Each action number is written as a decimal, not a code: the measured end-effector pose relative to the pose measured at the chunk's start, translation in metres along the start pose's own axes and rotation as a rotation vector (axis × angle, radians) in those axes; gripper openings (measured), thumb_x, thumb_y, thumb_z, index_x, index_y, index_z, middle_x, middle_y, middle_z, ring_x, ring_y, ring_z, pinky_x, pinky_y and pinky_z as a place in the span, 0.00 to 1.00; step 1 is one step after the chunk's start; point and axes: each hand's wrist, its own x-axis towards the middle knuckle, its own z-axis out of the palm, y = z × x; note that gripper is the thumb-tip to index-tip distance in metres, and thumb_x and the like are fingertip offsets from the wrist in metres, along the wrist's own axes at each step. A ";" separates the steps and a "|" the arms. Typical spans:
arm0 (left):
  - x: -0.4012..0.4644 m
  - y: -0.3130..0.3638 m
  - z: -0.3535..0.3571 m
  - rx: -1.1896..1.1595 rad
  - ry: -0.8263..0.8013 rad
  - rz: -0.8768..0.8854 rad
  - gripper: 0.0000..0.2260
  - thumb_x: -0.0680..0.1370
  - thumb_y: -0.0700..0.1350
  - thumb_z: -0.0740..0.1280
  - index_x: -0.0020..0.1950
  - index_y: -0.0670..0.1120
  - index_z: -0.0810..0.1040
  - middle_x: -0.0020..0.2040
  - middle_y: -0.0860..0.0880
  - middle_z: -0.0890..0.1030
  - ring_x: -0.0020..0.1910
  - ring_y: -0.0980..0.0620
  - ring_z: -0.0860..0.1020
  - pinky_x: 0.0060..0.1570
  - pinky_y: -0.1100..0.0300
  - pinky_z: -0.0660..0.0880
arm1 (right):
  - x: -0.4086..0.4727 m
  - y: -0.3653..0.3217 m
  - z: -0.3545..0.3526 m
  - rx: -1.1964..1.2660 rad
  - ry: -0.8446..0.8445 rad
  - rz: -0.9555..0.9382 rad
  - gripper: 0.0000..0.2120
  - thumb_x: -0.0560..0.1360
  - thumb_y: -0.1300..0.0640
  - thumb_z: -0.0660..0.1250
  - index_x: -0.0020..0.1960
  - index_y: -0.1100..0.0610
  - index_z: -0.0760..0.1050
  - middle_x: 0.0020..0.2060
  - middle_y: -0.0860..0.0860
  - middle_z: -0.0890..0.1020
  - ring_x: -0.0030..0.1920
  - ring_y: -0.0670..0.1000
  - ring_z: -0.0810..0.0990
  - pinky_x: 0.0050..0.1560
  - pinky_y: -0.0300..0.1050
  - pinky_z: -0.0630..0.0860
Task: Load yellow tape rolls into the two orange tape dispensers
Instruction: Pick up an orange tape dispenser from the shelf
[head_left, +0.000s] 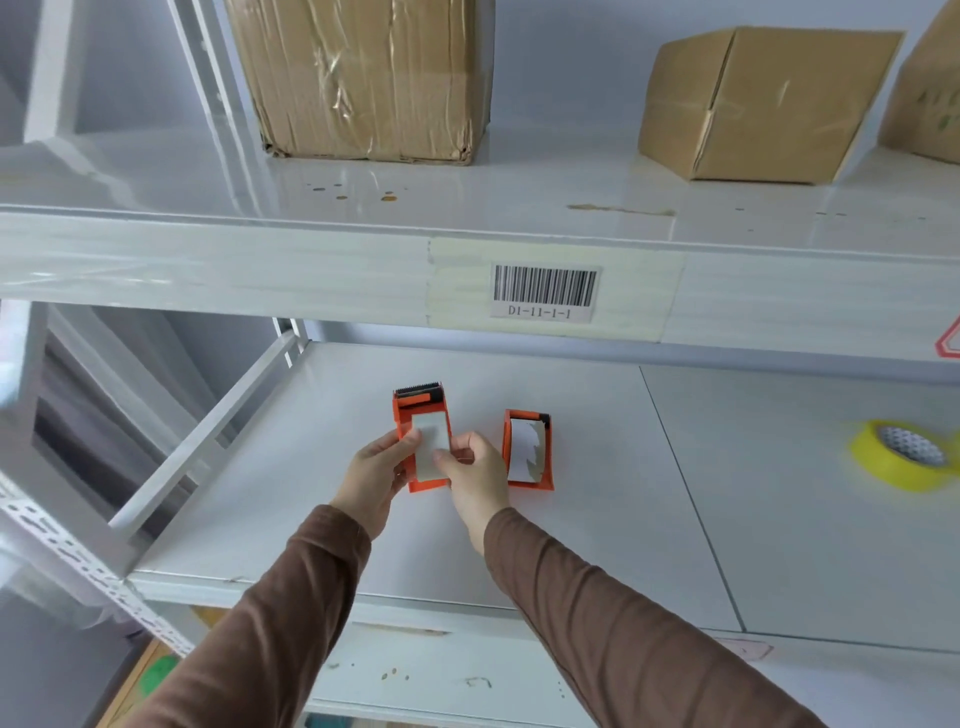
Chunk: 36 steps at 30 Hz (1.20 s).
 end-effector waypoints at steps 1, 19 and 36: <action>-0.003 0.003 -0.001 -0.016 0.027 0.013 0.10 0.85 0.45 0.64 0.60 0.43 0.83 0.50 0.45 0.85 0.44 0.52 0.83 0.46 0.62 0.79 | -0.001 -0.002 0.001 -0.017 -0.003 -0.012 0.05 0.77 0.57 0.68 0.51 0.57 0.77 0.43 0.48 0.81 0.45 0.49 0.79 0.52 0.45 0.77; -0.036 0.027 -0.042 0.131 0.134 0.307 0.09 0.86 0.43 0.62 0.60 0.44 0.81 0.49 0.45 0.85 0.42 0.54 0.84 0.40 0.70 0.78 | -0.030 0.015 0.000 -0.676 -0.225 -0.201 0.20 0.80 0.62 0.58 0.70 0.54 0.77 0.71 0.54 0.77 0.71 0.56 0.74 0.70 0.43 0.69; -0.069 0.041 0.018 0.064 -0.267 0.350 0.16 0.86 0.44 0.60 0.66 0.35 0.79 0.51 0.45 0.86 0.47 0.51 0.84 0.52 0.59 0.79 | -0.057 -0.023 -0.046 0.169 0.008 -0.124 0.21 0.82 0.52 0.63 0.74 0.48 0.69 0.73 0.49 0.72 0.72 0.48 0.71 0.75 0.54 0.67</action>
